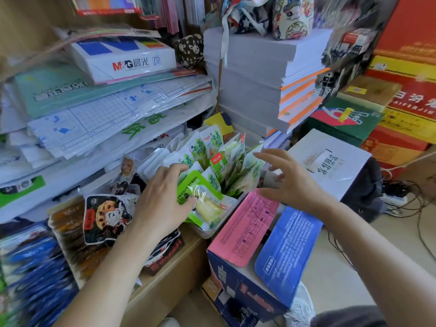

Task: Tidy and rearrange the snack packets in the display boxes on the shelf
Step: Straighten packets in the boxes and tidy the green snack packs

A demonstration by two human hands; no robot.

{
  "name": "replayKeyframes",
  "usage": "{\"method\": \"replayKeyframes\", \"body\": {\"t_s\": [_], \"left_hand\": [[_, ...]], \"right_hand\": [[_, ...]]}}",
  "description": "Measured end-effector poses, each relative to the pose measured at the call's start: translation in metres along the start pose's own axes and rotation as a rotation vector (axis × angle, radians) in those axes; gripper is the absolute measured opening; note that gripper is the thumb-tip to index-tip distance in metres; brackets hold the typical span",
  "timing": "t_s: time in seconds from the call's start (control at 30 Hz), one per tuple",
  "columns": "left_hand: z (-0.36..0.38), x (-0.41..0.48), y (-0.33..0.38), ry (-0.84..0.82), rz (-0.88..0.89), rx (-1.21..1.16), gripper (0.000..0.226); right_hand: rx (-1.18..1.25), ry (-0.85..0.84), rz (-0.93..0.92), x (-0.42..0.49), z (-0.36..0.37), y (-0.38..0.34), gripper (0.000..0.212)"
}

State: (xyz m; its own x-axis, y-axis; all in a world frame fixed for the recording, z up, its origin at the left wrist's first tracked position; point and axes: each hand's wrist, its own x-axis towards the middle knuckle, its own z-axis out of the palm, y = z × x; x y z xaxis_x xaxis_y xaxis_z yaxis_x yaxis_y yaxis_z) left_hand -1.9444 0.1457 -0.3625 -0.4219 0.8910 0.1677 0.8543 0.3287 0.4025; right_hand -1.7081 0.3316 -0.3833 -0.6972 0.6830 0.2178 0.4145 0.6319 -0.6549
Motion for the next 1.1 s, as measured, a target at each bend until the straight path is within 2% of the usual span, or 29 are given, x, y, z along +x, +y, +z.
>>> {"method": "replayKeyframes", "body": {"t_s": [0.13, 0.27, 0.47, 0.57, 0.7, 0.77, 0.83, 0.9, 0.93, 1.0, 1.1], "left_hand": [[0.003, -0.005, 0.008, -0.102, -0.046, 0.181, 0.086], [0.006, -0.001, 0.011, -0.112, -0.054, 0.135, 0.083], [0.0, 0.007, 0.006, -0.077, -0.09, -0.04, 0.082], [-0.004, 0.013, 0.004, -0.046, -0.081, -0.055, 0.082], [0.002, 0.016, 0.009, -0.094, -0.101, 0.127, 0.085], [0.009, 0.012, 0.018, -0.064, -0.093, 0.23, 0.094], [0.014, 0.006, 0.026, 0.013, -0.053, 0.35, 0.105], [0.02, 0.001, 0.037, 0.101, -0.002, 0.408, 0.113], [0.023, -0.002, 0.046, 0.138, 0.032, 0.384, 0.114], [0.031, -0.003, 0.066, 0.182, 0.09, 0.196, 0.111], [0.038, 0.013, 0.091, 0.155, -0.041, -0.192, 0.113]], "right_hand": [[-0.048, 0.008, -0.079, 0.015, 0.029, -0.002, 0.075], [-0.127, 0.008, -0.096, 0.031, 0.051, -0.001, 0.091], [0.014, 0.155, 0.072, 0.061, 0.051, 0.007, 0.069], [0.163, 0.17, 0.167, 0.071, 0.048, 0.011, 0.07], [0.151, 0.091, 0.162, 0.077, 0.056, 0.011, 0.105], [0.201, 0.056, 0.144, 0.075, 0.054, 0.014, 0.115], [0.291, 0.04, 0.125, 0.07, 0.047, 0.017, 0.115], [0.382, 0.0, 0.1, 0.067, 0.039, 0.021, 0.103], [0.417, -0.019, 0.089, 0.065, 0.034, 0.02, 0.096], [0.463, -0.01, 0.095, 0.064, 0.028, 0.02, 0.096], [0.556, 0.012, 0.131, 0.067, 0.025, 0.019, 0.103]]}}
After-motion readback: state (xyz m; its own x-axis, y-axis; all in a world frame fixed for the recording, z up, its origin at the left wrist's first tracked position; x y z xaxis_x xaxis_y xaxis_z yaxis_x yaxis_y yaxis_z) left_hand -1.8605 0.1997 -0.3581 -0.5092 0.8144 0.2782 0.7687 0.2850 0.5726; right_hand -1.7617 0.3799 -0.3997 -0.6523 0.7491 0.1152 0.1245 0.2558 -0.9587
